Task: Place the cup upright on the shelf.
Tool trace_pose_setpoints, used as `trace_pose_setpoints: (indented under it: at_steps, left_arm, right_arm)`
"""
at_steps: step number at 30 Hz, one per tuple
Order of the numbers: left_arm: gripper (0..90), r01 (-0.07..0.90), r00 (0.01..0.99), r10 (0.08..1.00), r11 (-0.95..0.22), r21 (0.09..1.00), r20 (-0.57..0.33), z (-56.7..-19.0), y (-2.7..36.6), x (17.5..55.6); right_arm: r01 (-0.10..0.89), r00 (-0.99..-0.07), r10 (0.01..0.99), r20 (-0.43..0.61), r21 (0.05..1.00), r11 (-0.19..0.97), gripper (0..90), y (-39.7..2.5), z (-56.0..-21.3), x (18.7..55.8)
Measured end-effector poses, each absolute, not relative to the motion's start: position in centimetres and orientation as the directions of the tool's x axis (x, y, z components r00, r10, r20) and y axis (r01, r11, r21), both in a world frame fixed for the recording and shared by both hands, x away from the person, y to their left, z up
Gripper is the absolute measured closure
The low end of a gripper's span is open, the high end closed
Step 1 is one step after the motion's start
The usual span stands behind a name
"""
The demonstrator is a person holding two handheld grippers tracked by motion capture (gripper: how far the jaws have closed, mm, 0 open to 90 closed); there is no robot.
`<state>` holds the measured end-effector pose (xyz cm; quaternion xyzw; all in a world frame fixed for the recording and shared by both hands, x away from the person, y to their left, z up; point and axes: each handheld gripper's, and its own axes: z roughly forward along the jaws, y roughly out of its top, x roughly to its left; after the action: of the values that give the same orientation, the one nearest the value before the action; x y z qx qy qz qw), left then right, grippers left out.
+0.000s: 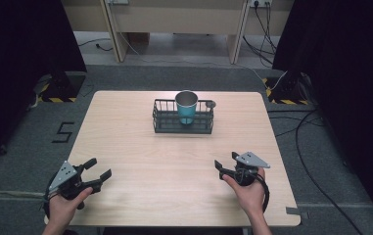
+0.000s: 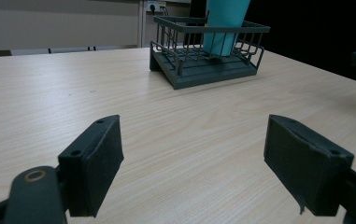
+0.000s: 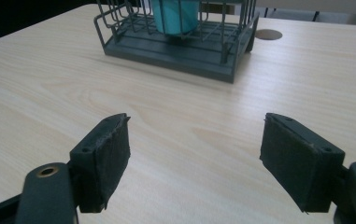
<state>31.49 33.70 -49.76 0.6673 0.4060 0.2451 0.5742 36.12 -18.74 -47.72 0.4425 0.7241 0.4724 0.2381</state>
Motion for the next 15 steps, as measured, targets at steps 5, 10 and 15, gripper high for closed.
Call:
trace_pose_setpoints:
  at_steps: [5, 10, 15]
  left_arm:
    - [18.8, 0.261, 0.550, 0.823, -0.011, 0.965, -0.139, -49.8, 33.7, 31.5]
    - [18.9, 0.261, 0.549, 0.824, -0.012, 0.965, -0.139, -49.8, 33.7, 31.5]
    - [18.9, 0.261, 0.549, 0.824, -0.012, 0.965, -0.138, -49.8, 33.7, 31.5]
  right_arm:
    - [0.421, -0.487, 0.870, 0.080, 0.894, 0.153, 24.8, -19.3, -48.5, 35.2]
    - [0.418, -0.481, 0.874, 0.068, 0.894, 0.160, 24.8, -19.7, -48.9, 34.4]
    - [0.419, -0.475, 0.878, 0.066, 0.894, 0.160, 24.7, -20.2, -49.4, 33.6]
